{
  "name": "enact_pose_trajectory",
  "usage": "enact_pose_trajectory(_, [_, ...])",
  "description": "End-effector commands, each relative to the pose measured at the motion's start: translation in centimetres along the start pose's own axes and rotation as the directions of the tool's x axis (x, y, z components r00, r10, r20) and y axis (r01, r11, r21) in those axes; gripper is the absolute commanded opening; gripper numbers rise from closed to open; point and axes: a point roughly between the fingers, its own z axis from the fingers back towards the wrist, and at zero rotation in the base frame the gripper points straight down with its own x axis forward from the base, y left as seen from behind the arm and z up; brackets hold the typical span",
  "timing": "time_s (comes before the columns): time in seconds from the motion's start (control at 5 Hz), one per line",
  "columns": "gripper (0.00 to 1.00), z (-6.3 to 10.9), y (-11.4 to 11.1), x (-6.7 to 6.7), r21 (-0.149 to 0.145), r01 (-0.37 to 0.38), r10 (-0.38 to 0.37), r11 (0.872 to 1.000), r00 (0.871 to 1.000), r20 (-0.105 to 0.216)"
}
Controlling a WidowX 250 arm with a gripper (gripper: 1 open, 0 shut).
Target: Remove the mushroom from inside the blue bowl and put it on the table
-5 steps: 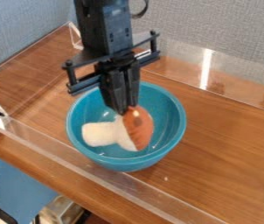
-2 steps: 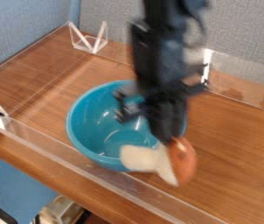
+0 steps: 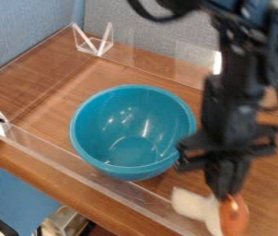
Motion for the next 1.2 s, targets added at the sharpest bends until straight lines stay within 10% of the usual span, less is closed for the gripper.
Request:
enact_pose_trajectory(0.0, [0.00, -0.7, -1.9, -0.9, -0.032, 0.088, -0.088, 0.996, 0.996, 0.019])
enact_pose_trajectory(1.0, [0.00, -4.5, 0.1, 0.6, -0.033, 0.096, -0.096, 0.995, 0.995, 0.016])
